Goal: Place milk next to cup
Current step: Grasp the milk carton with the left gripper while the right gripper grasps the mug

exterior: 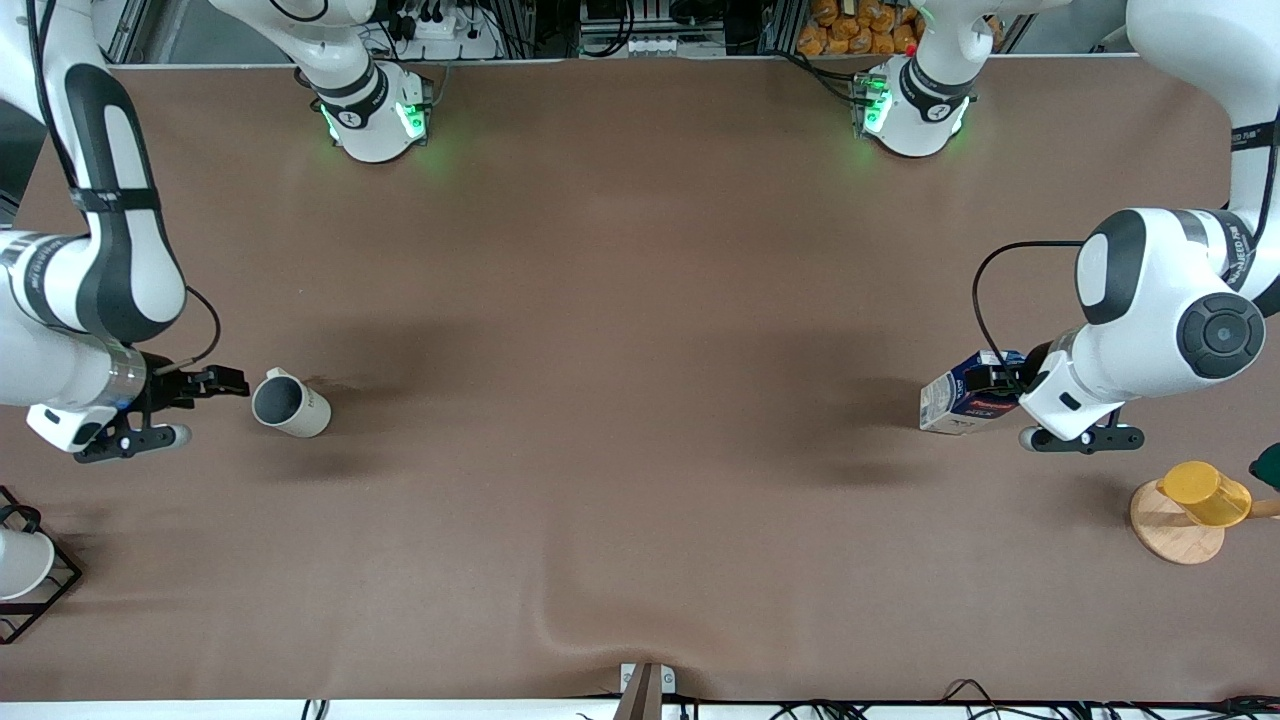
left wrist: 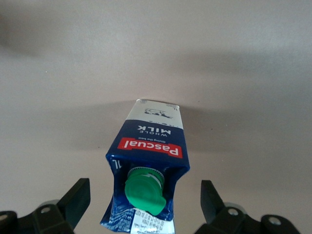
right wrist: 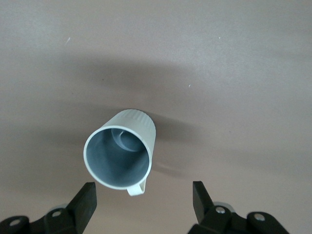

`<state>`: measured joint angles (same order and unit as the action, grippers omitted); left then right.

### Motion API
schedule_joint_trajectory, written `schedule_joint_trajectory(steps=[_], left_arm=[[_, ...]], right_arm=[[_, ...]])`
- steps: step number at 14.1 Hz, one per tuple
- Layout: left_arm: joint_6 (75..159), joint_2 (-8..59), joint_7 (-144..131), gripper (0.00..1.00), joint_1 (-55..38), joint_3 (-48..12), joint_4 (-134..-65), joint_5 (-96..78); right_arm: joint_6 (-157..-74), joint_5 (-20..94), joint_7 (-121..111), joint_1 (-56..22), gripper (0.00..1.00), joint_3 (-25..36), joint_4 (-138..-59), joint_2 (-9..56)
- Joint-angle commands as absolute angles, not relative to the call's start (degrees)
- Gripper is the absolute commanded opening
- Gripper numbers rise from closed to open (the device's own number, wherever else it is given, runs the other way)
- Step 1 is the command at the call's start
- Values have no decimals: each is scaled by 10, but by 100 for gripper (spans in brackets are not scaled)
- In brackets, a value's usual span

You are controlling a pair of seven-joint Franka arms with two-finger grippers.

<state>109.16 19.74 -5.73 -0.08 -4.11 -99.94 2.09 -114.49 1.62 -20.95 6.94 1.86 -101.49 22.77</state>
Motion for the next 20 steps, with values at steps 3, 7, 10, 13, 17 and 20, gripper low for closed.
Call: schedule_joint_trajectory(steps=[3,7,10,13,17,20], left_arm=[[1103,201,-46,100,-2,-42,-1013,27],[1102,208,-47,75,-2,-42,-1013,27],[1101,208,-54,37,-6,-42,-1010,27],[1098,207,-57,29,-8,-43,-1003,26],[1083,183,-55,27,-7,-44,-991,25],[1017,171,-56,27,-8,-68,-944,17]], right_arm=[[-1166,6,-241,74,70,14,-1012,264],[-1167,6,-243,69,64,13,-1013,281],[-1184,6,-268,73,49,13,-1013,294],[-1205,8,-267,69,16,13,-1030,299],[-1182,14,-265,64,0,11,-1027,285],[-1147,22,-206,41,0,8,-1006,258]])
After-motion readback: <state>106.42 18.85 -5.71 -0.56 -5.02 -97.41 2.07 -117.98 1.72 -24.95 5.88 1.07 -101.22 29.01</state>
